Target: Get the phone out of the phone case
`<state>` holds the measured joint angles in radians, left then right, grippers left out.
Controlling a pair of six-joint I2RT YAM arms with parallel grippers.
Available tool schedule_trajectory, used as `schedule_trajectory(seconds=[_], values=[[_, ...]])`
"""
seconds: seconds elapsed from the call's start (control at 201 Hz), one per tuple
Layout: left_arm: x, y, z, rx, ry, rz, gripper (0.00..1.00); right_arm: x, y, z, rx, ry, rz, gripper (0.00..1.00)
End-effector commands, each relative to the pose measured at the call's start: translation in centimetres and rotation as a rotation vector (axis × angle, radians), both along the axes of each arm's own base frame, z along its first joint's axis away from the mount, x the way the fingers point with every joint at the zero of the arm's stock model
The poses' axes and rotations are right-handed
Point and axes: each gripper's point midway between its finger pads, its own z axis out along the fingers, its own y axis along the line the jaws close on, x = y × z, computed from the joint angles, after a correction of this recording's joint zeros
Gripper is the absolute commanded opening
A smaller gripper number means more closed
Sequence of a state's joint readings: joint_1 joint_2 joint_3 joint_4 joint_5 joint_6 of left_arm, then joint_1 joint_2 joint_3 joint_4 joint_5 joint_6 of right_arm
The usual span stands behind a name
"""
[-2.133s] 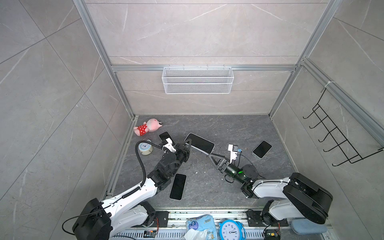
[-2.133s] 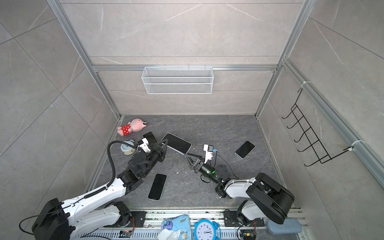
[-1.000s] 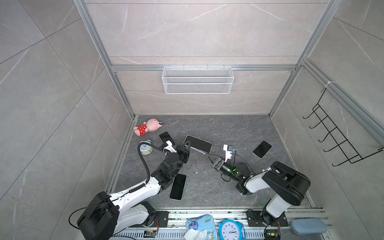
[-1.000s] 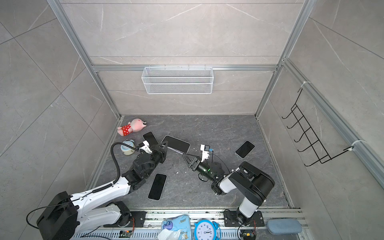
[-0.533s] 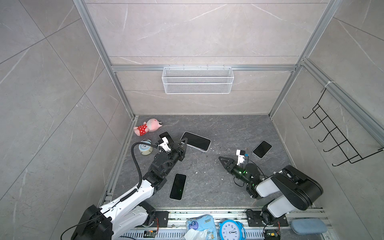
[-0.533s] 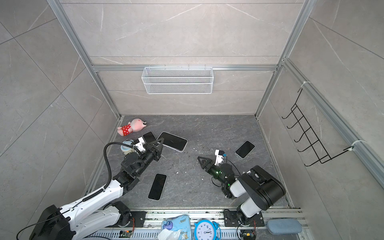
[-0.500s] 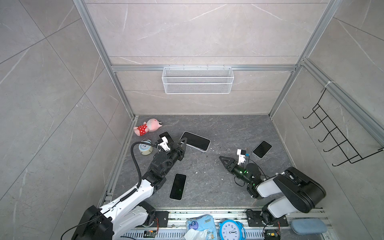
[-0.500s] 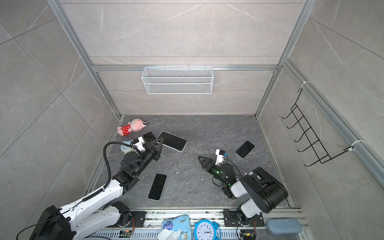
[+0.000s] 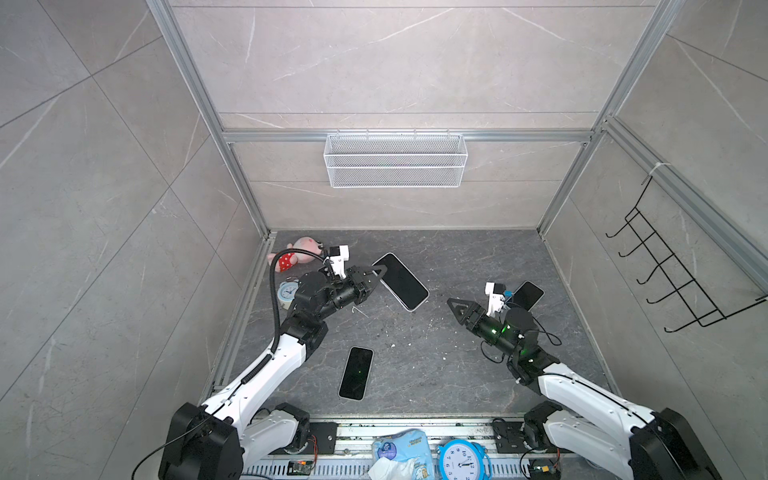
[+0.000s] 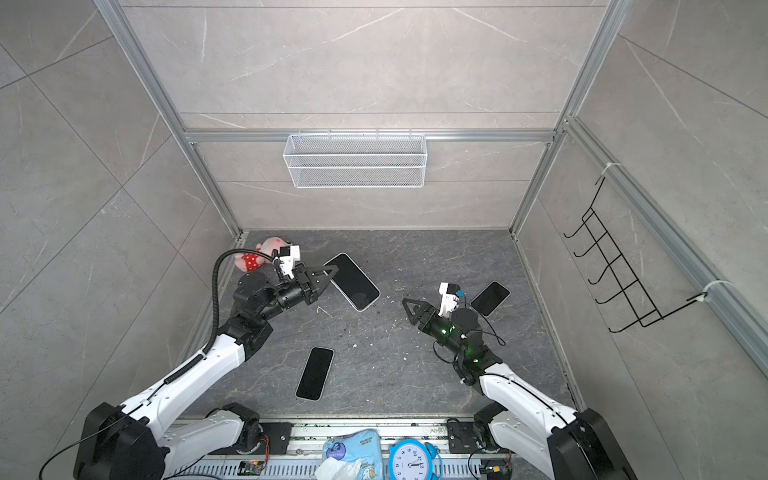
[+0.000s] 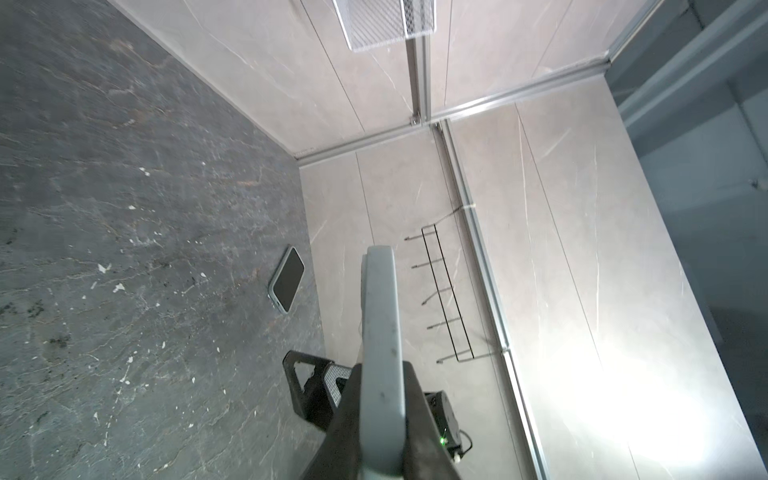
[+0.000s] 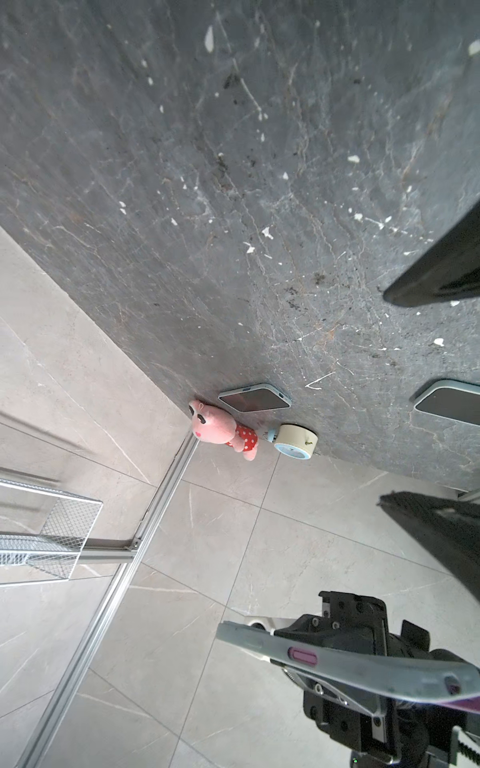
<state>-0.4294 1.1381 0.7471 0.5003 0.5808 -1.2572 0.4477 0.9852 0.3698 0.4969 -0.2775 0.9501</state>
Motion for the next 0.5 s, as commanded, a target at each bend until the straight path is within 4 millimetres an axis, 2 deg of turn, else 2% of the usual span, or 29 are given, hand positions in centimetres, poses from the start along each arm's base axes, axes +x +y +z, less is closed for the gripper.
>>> schedule_trajectory(seconds=[0.0,0.219,0.493], values=[[-1.8,-1.4,3.6,-0.013,-0.153,-0.167,0.00,-1.2,0.1,-0.5,-0.085,0.046,0.062,0.72],[-1.1,-2.0,2.7,-0.011,-0.123,-0.222,0.00,-3.5,1.5,4.9,-0.020,-0.071,0.206,0.72],[-1.2,-2.2,3.4,-0.029,-0.198,-0.243,0.00,-5.3,2.8,8.1,0.065,-0.127,0.331,0.66]])
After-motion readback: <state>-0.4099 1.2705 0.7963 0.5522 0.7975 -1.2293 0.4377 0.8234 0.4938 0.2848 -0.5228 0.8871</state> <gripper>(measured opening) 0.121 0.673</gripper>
